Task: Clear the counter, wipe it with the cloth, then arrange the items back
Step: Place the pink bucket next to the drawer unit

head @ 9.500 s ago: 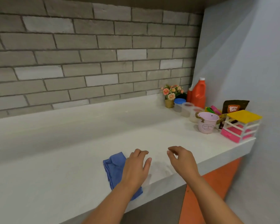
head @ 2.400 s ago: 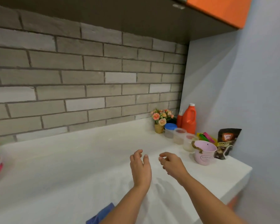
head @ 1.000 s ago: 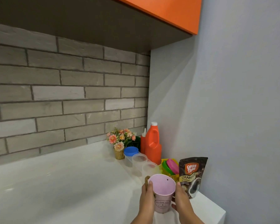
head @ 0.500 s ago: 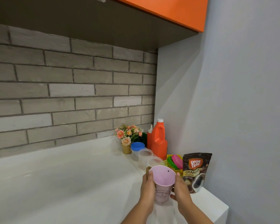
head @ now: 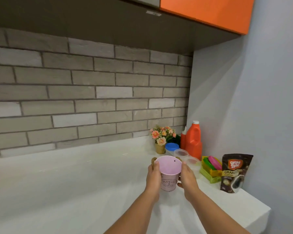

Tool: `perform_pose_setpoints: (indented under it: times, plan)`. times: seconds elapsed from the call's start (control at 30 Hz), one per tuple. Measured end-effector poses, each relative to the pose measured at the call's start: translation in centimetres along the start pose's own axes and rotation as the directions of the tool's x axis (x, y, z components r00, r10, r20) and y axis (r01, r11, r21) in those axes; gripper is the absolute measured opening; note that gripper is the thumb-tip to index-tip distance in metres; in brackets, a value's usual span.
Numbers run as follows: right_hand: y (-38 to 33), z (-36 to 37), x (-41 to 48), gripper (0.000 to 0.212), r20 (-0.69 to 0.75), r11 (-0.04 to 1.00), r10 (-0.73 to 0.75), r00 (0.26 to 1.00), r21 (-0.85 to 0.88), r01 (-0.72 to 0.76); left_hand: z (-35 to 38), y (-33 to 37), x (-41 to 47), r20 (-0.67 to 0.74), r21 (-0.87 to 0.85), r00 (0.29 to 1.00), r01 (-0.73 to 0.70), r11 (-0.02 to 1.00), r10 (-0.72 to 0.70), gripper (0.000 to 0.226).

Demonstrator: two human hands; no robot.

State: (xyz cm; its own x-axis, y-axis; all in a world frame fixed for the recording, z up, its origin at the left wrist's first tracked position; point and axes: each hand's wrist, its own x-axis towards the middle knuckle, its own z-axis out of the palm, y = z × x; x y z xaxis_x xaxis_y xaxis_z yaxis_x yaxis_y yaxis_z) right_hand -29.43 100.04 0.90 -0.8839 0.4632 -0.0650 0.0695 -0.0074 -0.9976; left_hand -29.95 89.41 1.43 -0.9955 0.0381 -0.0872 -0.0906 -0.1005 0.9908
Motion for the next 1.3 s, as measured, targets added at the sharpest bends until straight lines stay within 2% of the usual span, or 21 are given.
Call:
perform_pose_setpoints:
  times: [0.23,0.57,0.9,1.07,1.2,1.3]
  plan:
    - [-1.3,11.6,-8.6,0.046,0.139,0.999,-0.027,0.990,-0.024,0.030,-14.0,2.7,-4.0,-0.114,-0.016,0.993,-0.038,0.999,0.036,0.041]
    - [-2.0,28.2,-21.8,0.047,0.397,0.999,-0.049,0.917,0.000,0.053,-34.3,5.2,-11.0,-0.309,-0.006,0.945,-0.116,0.993,0.108,0.039]
    - [-2.6,42.3,-27.9,0.045,0.595,0.992,-0.078,0.800,-0.030,0.119,-48.4,6.9,-12.6,-0.514,-0.007,0.845,-0.173,0.985,0.145,0.032]
    - [-2.4,49.1,-29.1,0.049,0.665,0.994,-0.017,0.746,-0.067,0.082,-53.9,7.6,-12.6,-0.604,-0.009,0.786,-0.171,0.985,0.131,0.031]
    - [-2.6,53.6,-30.9,0.052,0.730,0.993,0.020,0.683,-0.094,0.072,-59.0,7.8,-12.1,-0.685,0.001,0.720,-0.146,0.989,0.107,0.041]
    - [-2.6,56.3,-32.2,0.052,0.745,0.993,0.041,0.666,-0.105,0.056,-62.3,7.8,-11.8,-0.715,-0.022,0.696,-0.119,0.993,0.068,0.044]
